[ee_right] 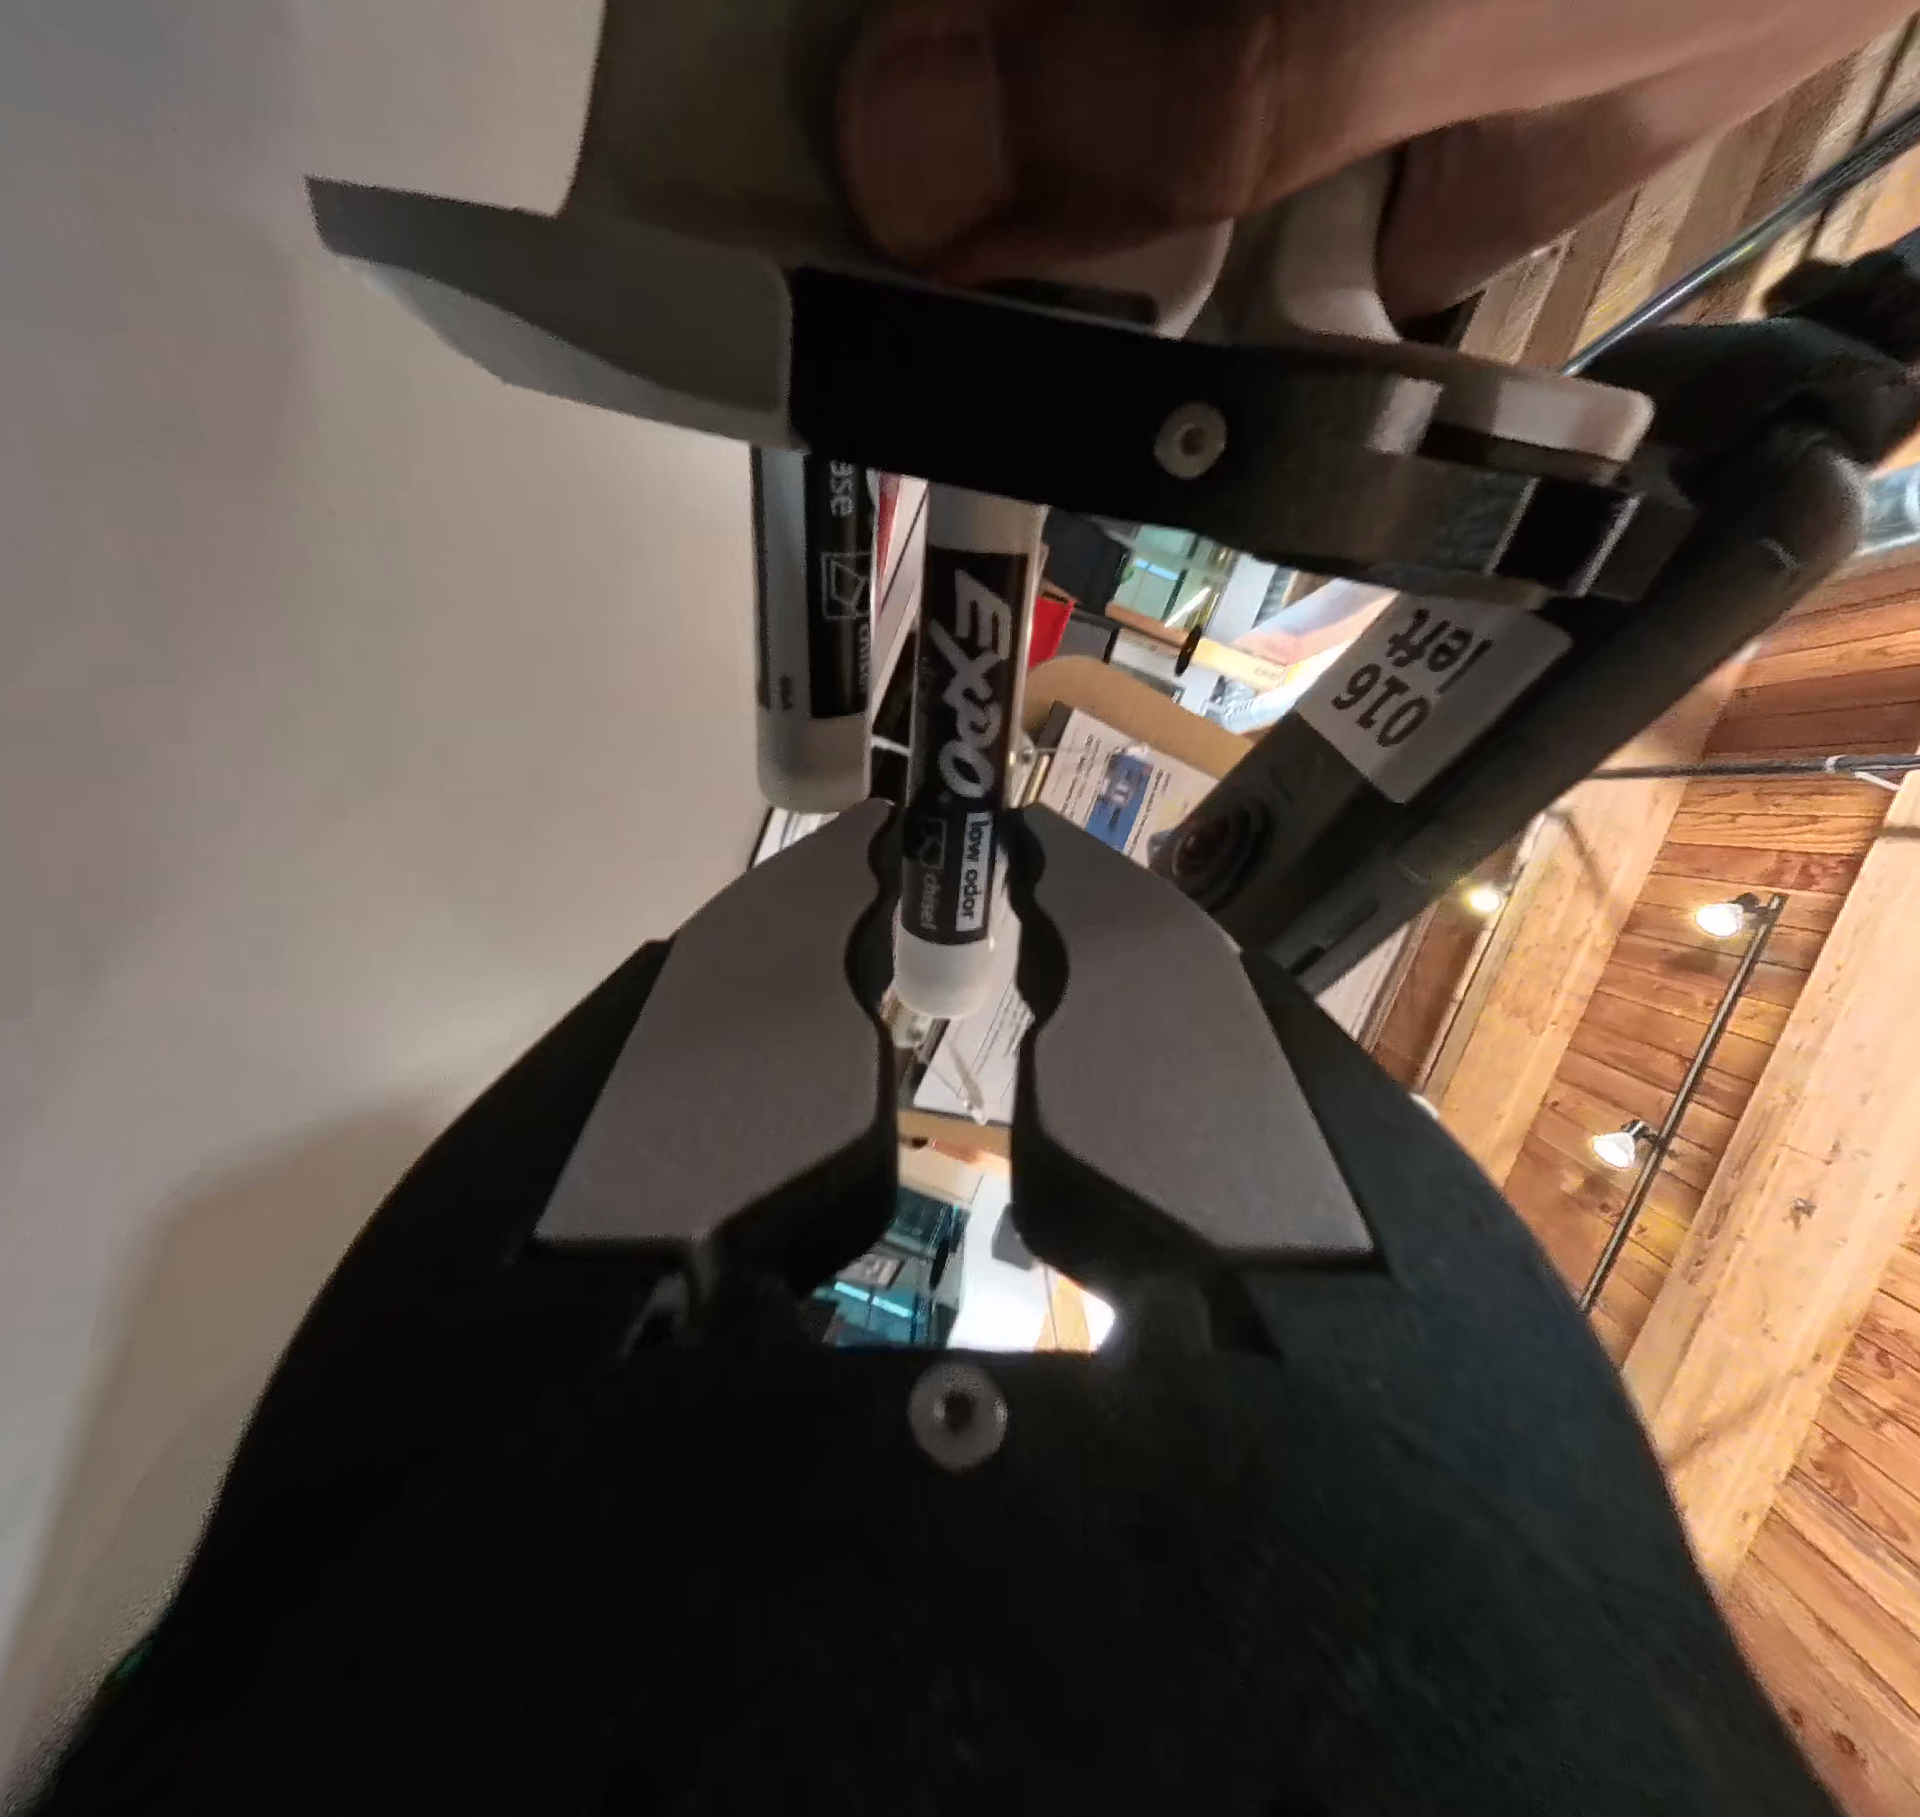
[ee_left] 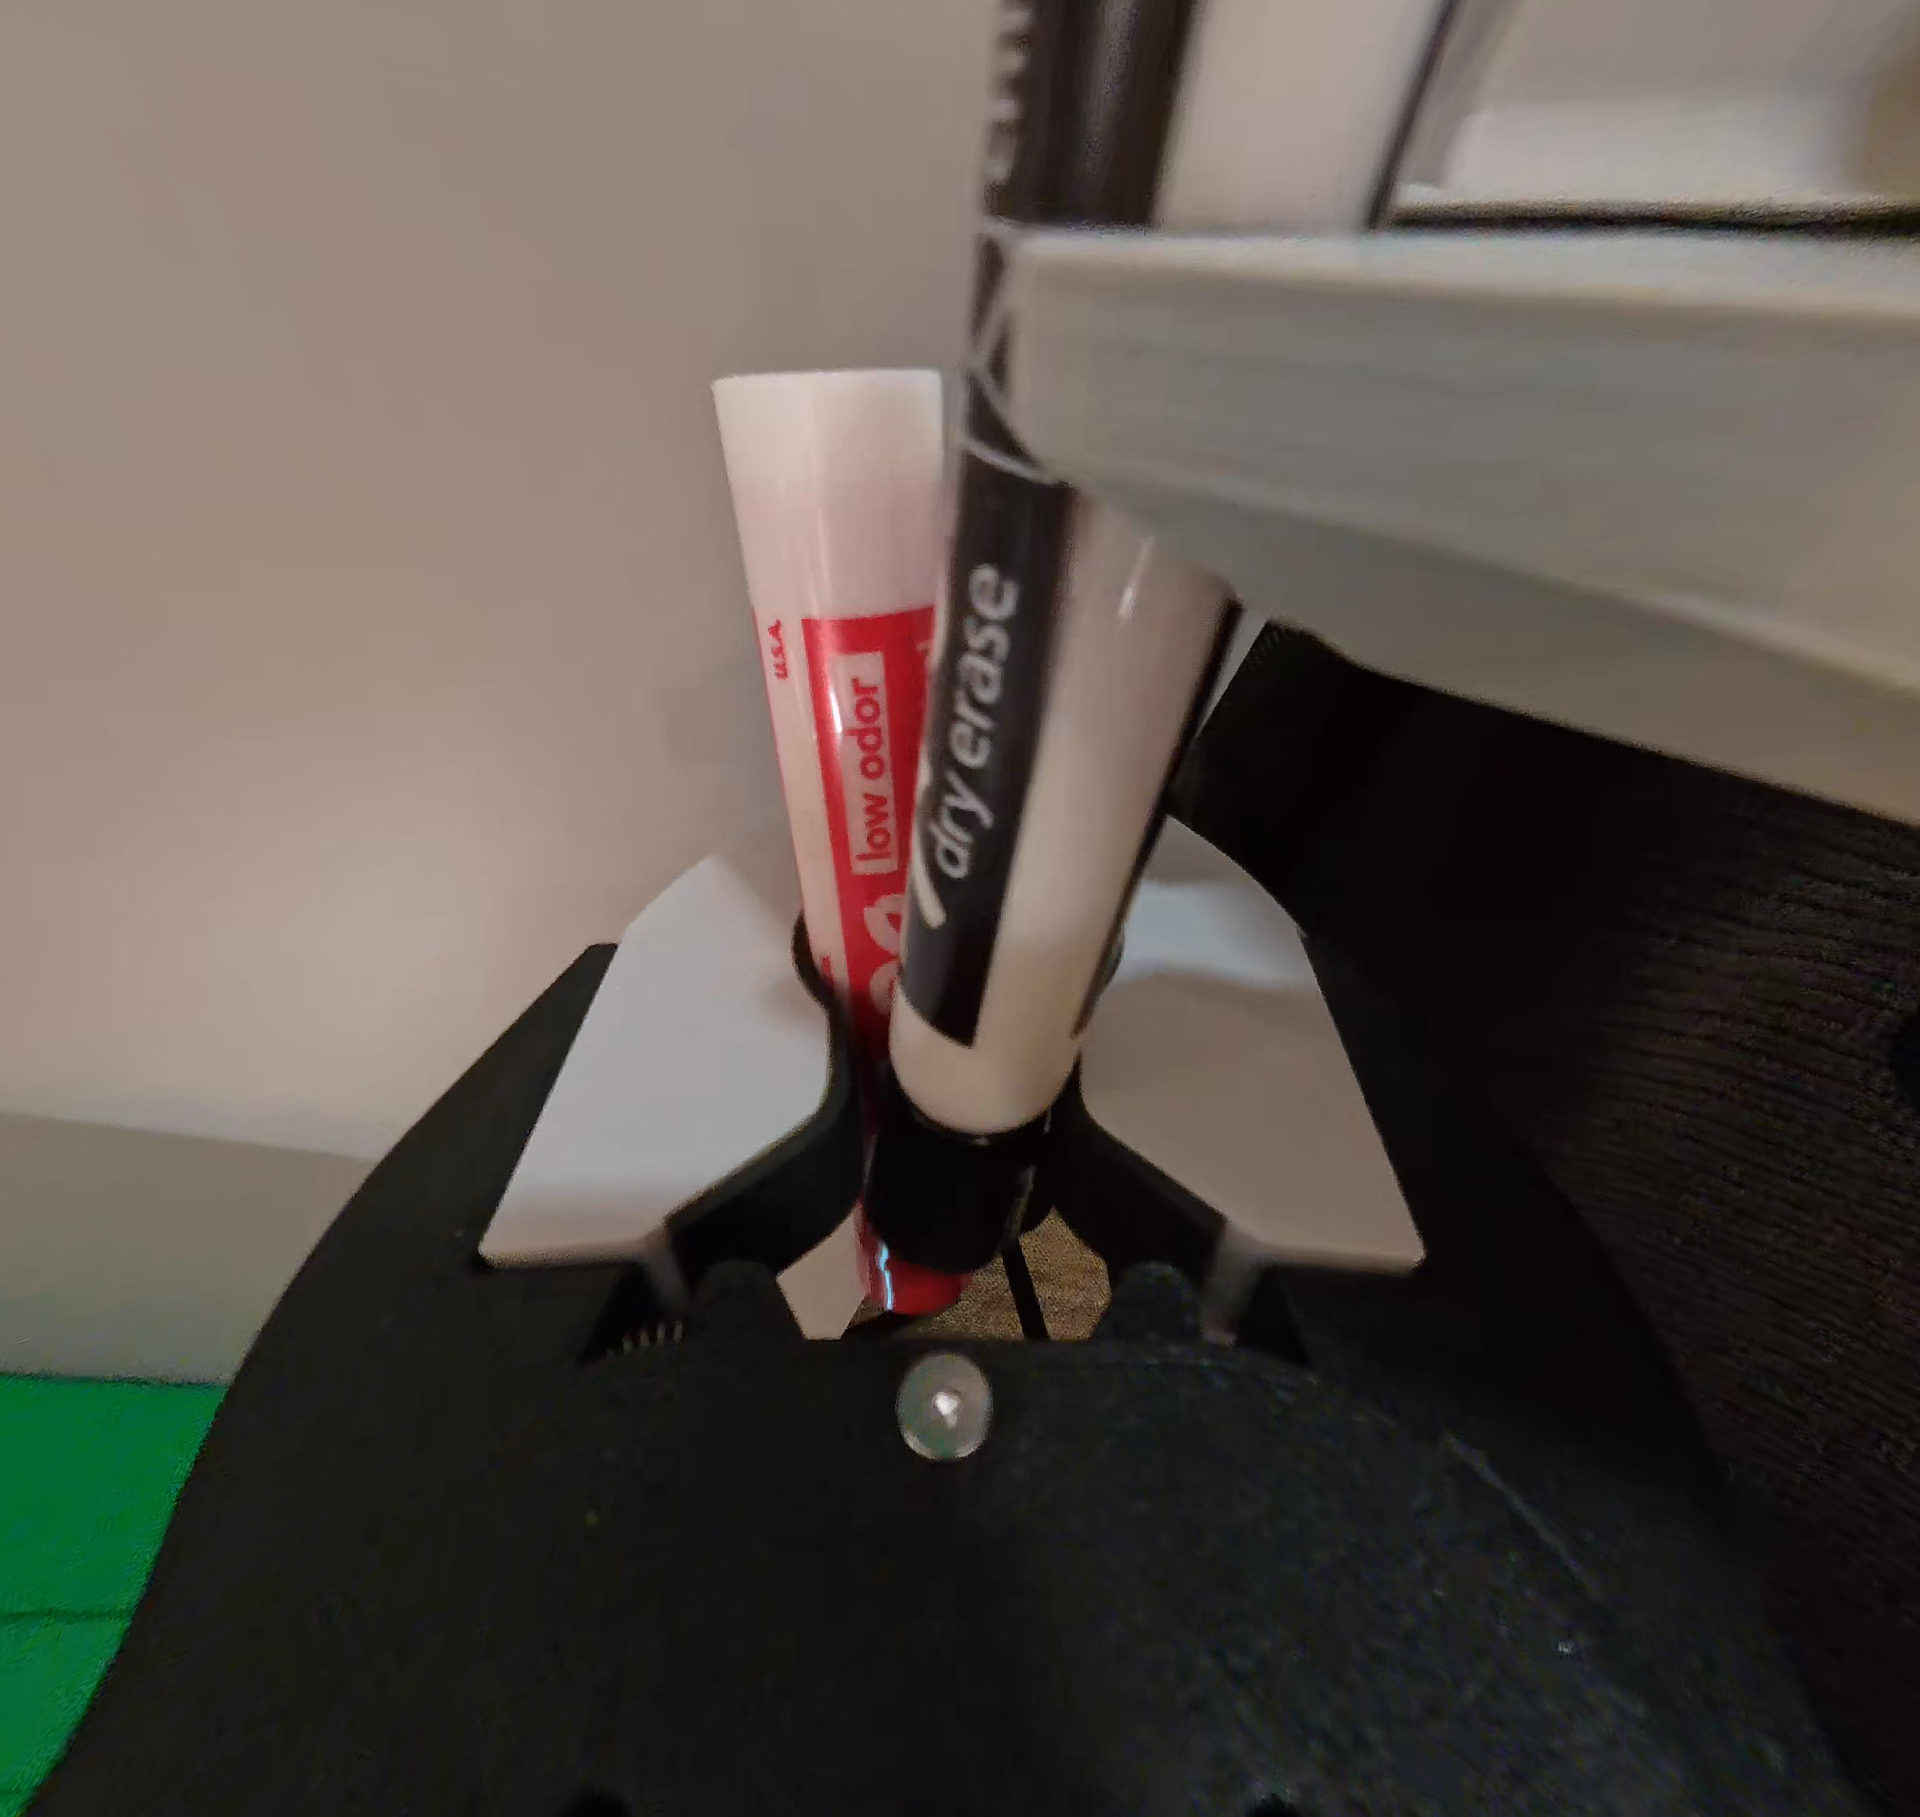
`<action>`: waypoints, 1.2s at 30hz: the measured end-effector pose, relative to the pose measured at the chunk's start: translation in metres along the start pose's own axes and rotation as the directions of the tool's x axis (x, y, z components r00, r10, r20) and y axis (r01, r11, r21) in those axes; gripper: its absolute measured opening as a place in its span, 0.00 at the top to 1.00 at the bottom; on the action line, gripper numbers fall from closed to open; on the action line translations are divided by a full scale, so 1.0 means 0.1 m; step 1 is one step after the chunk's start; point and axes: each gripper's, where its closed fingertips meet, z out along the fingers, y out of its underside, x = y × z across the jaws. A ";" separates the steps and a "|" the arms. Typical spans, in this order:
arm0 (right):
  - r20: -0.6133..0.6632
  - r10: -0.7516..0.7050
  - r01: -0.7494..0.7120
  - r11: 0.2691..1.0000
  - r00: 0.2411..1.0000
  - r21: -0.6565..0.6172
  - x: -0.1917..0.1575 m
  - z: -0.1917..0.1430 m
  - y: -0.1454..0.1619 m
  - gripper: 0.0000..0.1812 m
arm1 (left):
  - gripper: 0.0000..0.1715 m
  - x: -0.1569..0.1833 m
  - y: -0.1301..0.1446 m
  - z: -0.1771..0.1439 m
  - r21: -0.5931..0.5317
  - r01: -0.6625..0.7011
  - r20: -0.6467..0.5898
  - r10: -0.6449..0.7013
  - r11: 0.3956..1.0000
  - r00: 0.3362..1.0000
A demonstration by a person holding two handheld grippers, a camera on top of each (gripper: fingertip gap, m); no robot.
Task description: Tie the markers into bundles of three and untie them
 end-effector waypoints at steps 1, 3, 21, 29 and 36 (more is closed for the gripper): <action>-0.025 0.000 0.000 1.000 1.000 0.024 0.02 0.00 -0.03 0.89 | 0.75 -0.01 0.02 0.00 0.002 0.007 -0.001 -0.007 1.000 1.000; -0.071 0.014 -0.009 0.998 0.997 0.063 0.06 -0.02 -0.05 0.83 | 0.75 -0.02 0.04 -0.01 0.007 0.015 -0.016 -0.015 1.000 1.000; 0.195 0.980 -0.999 -0.034 -0.038 -0.025 -0.18 0.20 0.76 1.00 | 0.75 -0.16 -0.17 0.05 0.095 -0.013 -0.043 0.017 0.995 0.999; 0.337 0.859 -0.922 -0.352 -0.387 -0.162 -0.35 0.37 0.56 1.00 | 0.75 0.09 -0.18 0.17 0.117 -0.067 -0.139 0.083 0.991 0.987; 0.533 0.809 -0.968 -0.202 -0.250 -0.148 -0.36 0.19 0.19 1.00 | 0.75 0.10 -0.21 0.25 0.132 -0.041 -0.150 0.061 0.990 0.987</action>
